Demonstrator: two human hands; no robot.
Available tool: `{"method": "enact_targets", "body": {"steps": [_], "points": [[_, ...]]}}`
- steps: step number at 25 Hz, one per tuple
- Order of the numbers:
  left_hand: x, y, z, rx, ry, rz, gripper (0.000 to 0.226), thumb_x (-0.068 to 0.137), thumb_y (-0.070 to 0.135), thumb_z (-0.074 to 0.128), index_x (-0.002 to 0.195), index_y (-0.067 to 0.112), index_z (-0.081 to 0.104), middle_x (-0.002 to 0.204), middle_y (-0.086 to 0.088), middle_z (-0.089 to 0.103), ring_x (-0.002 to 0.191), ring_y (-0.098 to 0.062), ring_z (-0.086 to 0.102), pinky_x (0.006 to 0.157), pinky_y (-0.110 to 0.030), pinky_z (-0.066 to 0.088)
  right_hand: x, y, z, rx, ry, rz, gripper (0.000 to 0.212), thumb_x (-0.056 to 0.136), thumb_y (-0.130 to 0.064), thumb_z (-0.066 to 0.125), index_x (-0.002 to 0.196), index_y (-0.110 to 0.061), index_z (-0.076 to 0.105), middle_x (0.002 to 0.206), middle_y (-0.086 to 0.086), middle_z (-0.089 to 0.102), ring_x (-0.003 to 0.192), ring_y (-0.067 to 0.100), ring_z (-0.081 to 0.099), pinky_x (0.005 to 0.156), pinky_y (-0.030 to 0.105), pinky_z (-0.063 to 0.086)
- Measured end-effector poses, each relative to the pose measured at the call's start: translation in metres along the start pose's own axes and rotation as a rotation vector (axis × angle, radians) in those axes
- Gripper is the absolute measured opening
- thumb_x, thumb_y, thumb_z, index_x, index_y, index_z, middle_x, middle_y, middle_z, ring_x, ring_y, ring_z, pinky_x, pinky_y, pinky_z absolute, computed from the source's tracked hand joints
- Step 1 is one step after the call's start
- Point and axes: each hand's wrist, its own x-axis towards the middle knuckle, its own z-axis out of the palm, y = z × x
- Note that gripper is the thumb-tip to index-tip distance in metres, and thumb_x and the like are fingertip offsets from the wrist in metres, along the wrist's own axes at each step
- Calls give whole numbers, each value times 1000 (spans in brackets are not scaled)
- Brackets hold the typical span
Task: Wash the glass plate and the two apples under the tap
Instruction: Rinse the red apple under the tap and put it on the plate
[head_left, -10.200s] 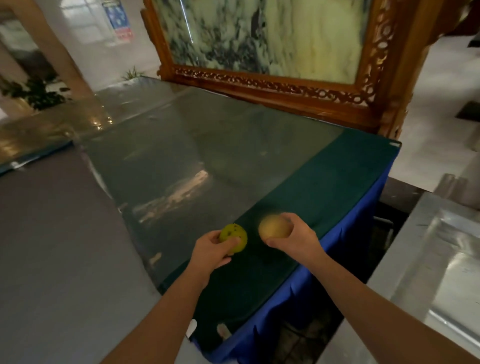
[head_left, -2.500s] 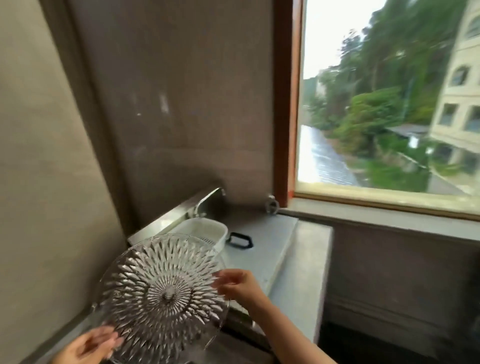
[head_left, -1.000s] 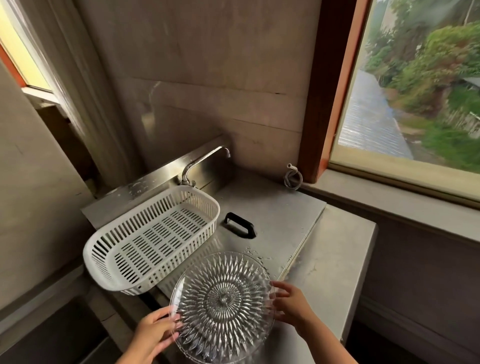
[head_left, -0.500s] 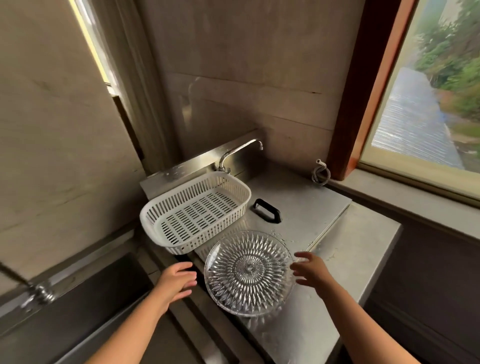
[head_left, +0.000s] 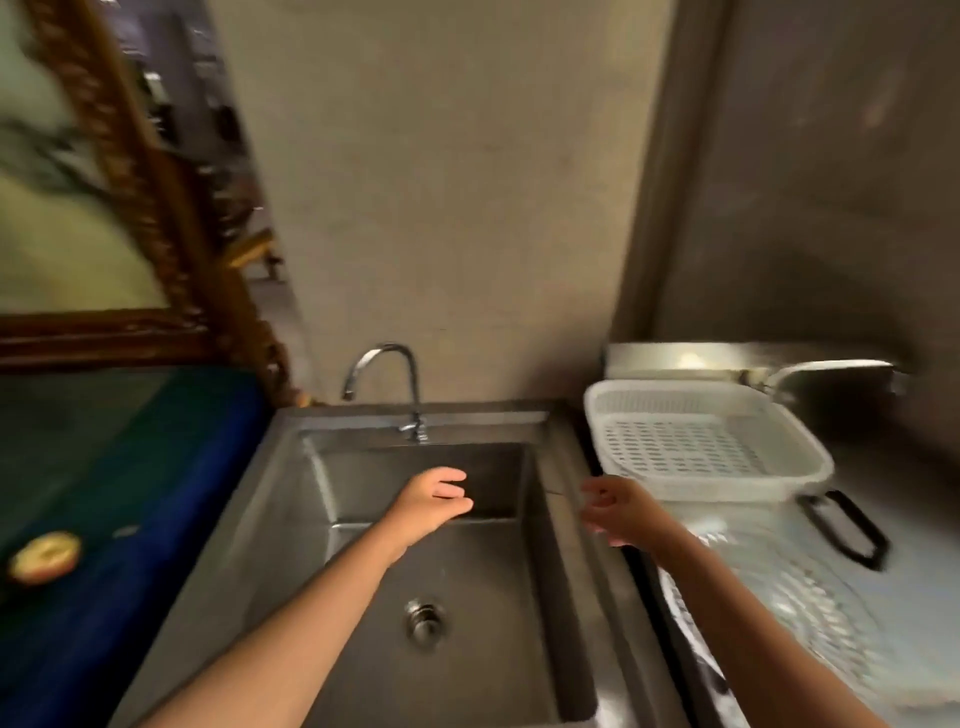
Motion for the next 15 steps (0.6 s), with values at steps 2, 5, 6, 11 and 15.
{"method": "enact_targets", "body": {"steps": [2,5,6,11,15], "points": [[-21,-34,-51,-24,116,-54,42,82,12,63,123,13,54,122,-13,62,94,-15,59,68,-14,44,13,-36,48,-71,-103,-68,38,81,-6,65,119,-6,56,74,6,60,56,15,53,44,20,43],[-61,-78,-126,-80,318,-129,41,82,11,64,122,10,55,121,-16,63,95,-15,58,72,-14,43,35,-86,125,-137,-253,-157,36,81,-7,65,116,-8,57,73,7,63,64,18,58,48,22,46],[-72,-94,-146,-92,364,-151,41,82,10,64,122,9,56,121,-17,63,95,-15,57,72,-13,42,37,-101,149,-149,-294,-177,36,81,-6,65,116,-8,57,69,5,63,62,18,58,47,22,46],[-131,-183,-257,-260,647,-289,44,82,1,62,125,-1,52,109,-20,62,91,-17,53,59,-12,43,49,-170,302,-142,-516,-194,38,80,-5,67,116,-7,56,76,10,63,63,19,54,51,24,41],[-152,-243,-331,-442,785,-388,48,83,4,62,129,2,47,119,-22,60,94,-20,53,70,-27,43,57,-204,411,-150,-554,-212,44,79,-10,71,120,-9,56,89,9,58,68,20,53,50,23,43]]}}
